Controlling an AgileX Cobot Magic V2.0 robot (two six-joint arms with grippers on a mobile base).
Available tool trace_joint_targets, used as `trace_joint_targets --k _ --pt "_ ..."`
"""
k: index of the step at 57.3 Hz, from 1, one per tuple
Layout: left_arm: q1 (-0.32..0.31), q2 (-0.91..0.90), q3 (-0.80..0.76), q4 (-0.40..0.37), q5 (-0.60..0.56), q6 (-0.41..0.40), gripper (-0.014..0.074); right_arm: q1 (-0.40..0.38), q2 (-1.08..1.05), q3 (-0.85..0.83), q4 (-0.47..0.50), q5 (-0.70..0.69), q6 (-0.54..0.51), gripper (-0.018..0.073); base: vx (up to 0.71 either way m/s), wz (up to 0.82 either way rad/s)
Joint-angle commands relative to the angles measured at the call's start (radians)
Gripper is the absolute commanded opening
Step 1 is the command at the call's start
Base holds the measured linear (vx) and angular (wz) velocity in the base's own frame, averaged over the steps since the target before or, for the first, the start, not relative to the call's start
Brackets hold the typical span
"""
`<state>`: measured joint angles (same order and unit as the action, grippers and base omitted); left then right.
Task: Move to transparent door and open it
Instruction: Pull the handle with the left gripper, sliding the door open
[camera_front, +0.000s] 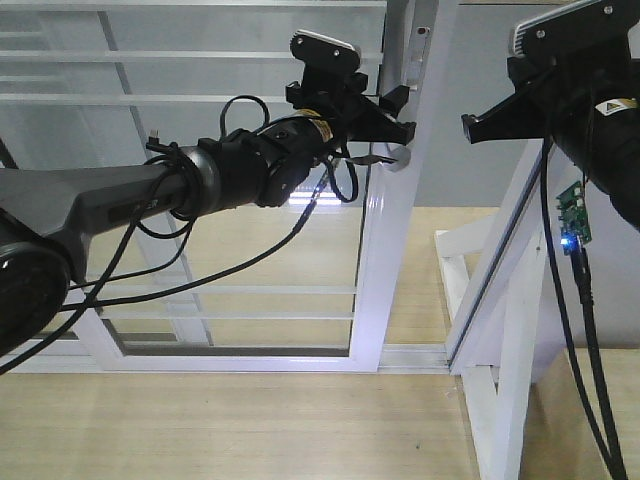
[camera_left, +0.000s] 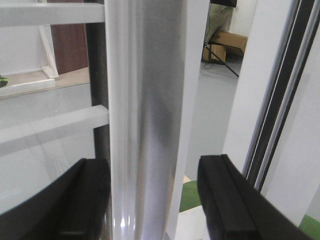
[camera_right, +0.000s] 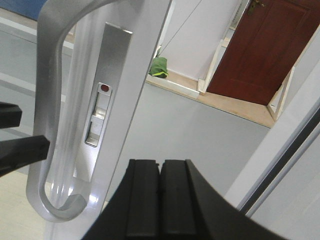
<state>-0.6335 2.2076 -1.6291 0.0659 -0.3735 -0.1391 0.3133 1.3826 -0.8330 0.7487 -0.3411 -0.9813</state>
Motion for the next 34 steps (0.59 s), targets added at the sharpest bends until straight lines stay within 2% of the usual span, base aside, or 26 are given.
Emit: trace_joint_targets --k 1,17,30,34 --pt "-0.006 -0.060 -0.071 -0.009 -0.052 -0.008 0.0507 -0.005 -0.036 -0.028 -0.019 -0.064 -0.006 -0.0002 0.00 0.00" --pt "-0.028 0.019 -0.212 -0.013 0.034 -0.009 0.0507 -0.005 -0.036 -0.028 -0.012 -0.062 -0.006 -0.0002 0.00 0.00" --pt "-0.028 0.028 -0.222 -0.012 0.023 -0.031 0.0507 -0.005 -0.036 -0.028 -0.011 -0.061 -0.006 -0.0002 0.00 0.00" --pt "-0.024 0.037 -0.238 -0.012 0.017 -0.009 0.0503 -0.005 -0.036 -0.028 -0.009 -0.060 -0.006 -0.0002 0.00 0.00"
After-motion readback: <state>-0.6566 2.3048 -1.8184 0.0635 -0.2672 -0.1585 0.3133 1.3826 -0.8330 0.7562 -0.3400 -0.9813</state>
